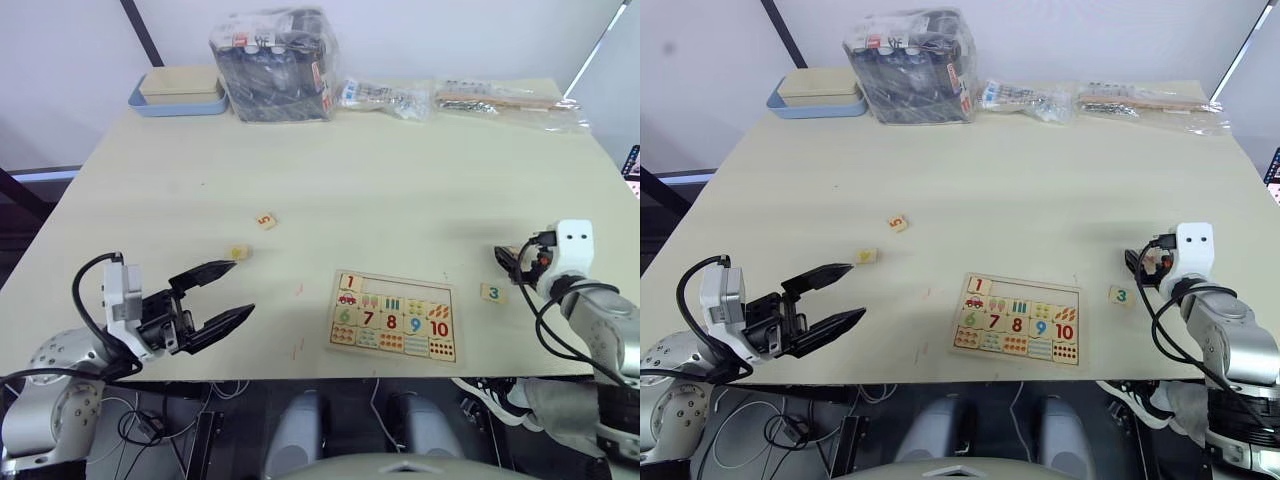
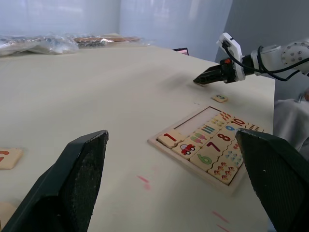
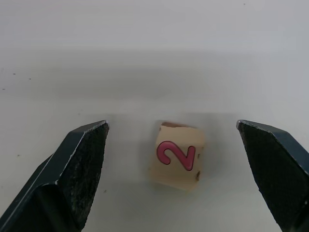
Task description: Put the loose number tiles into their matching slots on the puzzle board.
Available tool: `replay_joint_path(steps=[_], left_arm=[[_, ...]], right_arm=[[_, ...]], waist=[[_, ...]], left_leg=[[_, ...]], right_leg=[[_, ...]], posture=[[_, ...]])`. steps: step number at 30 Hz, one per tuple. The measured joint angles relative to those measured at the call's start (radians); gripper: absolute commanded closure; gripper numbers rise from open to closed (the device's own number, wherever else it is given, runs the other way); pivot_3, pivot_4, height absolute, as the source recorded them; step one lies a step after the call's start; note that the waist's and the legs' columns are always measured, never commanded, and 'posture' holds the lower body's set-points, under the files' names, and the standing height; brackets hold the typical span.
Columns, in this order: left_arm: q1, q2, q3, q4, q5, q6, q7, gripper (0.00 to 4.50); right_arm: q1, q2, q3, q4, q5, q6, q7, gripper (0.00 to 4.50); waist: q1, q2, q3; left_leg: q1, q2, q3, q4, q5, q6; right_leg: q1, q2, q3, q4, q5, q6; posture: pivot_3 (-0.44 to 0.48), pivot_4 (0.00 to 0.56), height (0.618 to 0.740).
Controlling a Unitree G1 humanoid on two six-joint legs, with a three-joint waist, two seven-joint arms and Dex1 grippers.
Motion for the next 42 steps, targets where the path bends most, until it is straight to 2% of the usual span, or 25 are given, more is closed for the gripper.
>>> replay_joint_path(steps=[4,9,12,14,17,19,22,25,27,28,33,37,38,40,42], left_arm=[[-0.008,-0.004,-0.001,0.0,0.0,0.0,0.001,0.0],[-0.011,-0.006,-0.002,0.0,0.0,0.002,0.001,0.0],[-0.013,-0.005,-0.01,0.001,0.0,0.004,-0.006,0.0],[-0.013,-0.005,-0.012,0.001,0.0,0.005,-0.015,0.0],[-0.016,-0.005,-0.021,0.004,-0.001,0.006,-0.022,0.0],[-0.016,-0.004,-0.022,0.007,-0.001,0.005,-0.027,0.0],[0.002,0.003,-0.02,0.012,-0.012,0.007,-0.062,0.0],[0.014,0.01,-0.017,0.017,-0.024,0.007,-0.104,0.0],[0.015,0.011,-0.016,0.021,-0.026,0.007,-0.111,0.0],[0.017,0.011,-0.012,0.029,-0.027,0.006,-0.122,0.0],[0.008,0.014,0.001,0.056,-0.025,-0.003,-0.138,0.0],[0.008,0.013,0.001,0.052,-0.024,-0.002,-0.126,0.0],[0.007,0.013,0.001,0.047,-0.024,-0.002,-0.122,0.0],[0.008,0.013,0.001,0.035,-0.025,0.0,-0.112,0.0],[0.008,0.013,0.001,0.031,-0.025,0.002,-0.101,0.0]], right_arm=[[0.0,0.0,0.0,-0.011,0.006,0.014,0.002,0.07],[0.009,-0.09,0.017,-0.009,0.021,-0.003,0.134,0.07],[0.0,-0.293,0.102,0.085,0.013,-0.163,0.438,0.07],[-0.031,-0.371,0.128,0.178,-0.002,-0.288,0.601,0.07],[-0.135,-0.443,0.221,0.357,-0.051,-0.433,0.804,0.07],[-0.201,-0.462,0.273,0.456,-0.092,-0.492,0.882,0.07],[-0.371,-0.471,0.382,0.672,-0.19,-0.623,1.021,0.07],[-0.495,-0.463,0.458,0.852,-0.282,-0.738,1.083,0.07],[-0.519,-0.458,0.471,0.894,-0.304,-0.768,1.092,0.07],[-0.57,-0.44,0.494,0.981,-0.341,-0.823,1.102,0.07],[-0.706,-0.385,0.516,1.217,-0.421,-0.93,1.089,0.07],[-0.743,-0.368,0.514,1.314,-0.447,-0.988,1.079,0.07],[-0.75,-0.365,0.514,1.331,-0.453,-0.998,1.079,0.44],[-0.754,-0.362,0.513,1.349,-0.457,-1.009,1.083,0.83],[-0.755,-0.359,0.512,1.355,-0.459,-1.019,1.088,1.65]], waist=[[-0.001,0.0,0.0],[-0.001,0.0,0.0],[-0.001,0.001,0.001],[-0.002,0.001,0.001],[-0.006,0.001,0.001],[-0.009,0.001,0.001],[-0.021,0.001,0.001],[-0.026,0.001,0.001],[-0.025,0.001,0.001],[-0.025,0.001,0.001],[-0.027,0.002,0.002],[-0.026,0.002,0.002],[-0.026,0.002,0.002],[-0.026,0.001,0.002],[-0.026,0.001,0.002]], left_leg=[[0.0,0.0,0.0,0.0,0.0,0.0],[0.0,0.0,0.001,0.0,0.0,0.0],[0.001,0.0,0.002,0.0,0.0,0.0],[0.002,0.0,0.002,0.0,0.0,0.0],[0.002,0.0,0.003,0.001,0.0,0.0],[0.003,0.001,0.004,0.001,0.0,0.0],[0.003,0.001,0.004,0.0,0.0,0.0],[0.003,0.001,0.006,0.0,0.0,0.0],[0.002,0.001,0.006,0.0,0.0,0.0],[0.002,0.001,0.007,0.0,0.0,0.0],[0.003,0.001,0.008,0.001,0.0,0.0],[0.002,0.002,0.008,0.0,0.0,-0.001],[0.002,0.003,0.008,0.0,0.0,-0.001],[0.003,0.003,0.008,0.0,0.0,-0.001],[0.003,0.003,0.007,0.001,0.0,-0.001]], right_leg=[[0.0,0.0,0.001,0.0,0.0,0.0],[0.0,0.001,0.001,0.0,0.0,0.0],[0.0,0.001,0.003,0.0,0.0,0.001],[0.001,0.002,0.004,-0.001,0.0,0.001],[0.001,0.004,0.005,-0.001,0.0,0.0],[0.001,0.006,0.006,-0.001,0.0,0.0],[0.0,0.007,0.007,-0.001,0.0,0.0],[0.0,0.006,0.008,-0.001,0.0,0.0],[0.0,0.006,0.008,-0.001,0.0,0.0],[0.0,0.006,0.008,-0.001,0.0,0.0],[0.0,0.006,0.009,-0.001,0.001,0.0],[0.0,0.006,0.009,-0.001,0.001,-0.001],[0.0,0.006,0.01,-0.001,0.001,-0.001],[0.0,0.006,0.01,-0.001,0.001,-0.001],[0.0,0.005,0.01,-0.001,0.001,-0.001]], posture=[[0.0,0.15,0.74],[0.0,0.15,0.74],[0.0,0.15,0.74],[0.0,0.15,0.74],[0.0,0.15,0.74],[0.0,0.15,0.74],[0.0,0.15,0.74],[0.0,0.15,0.74],[0.0,0.15,0.74],[0.0,0.15,0.74],[0.0,0.15,0.74],[0.0,0.15,0.74],[0.0,0.15,0.74],[0.0,0.15,0.74],[0.0,0.15,0.74]])
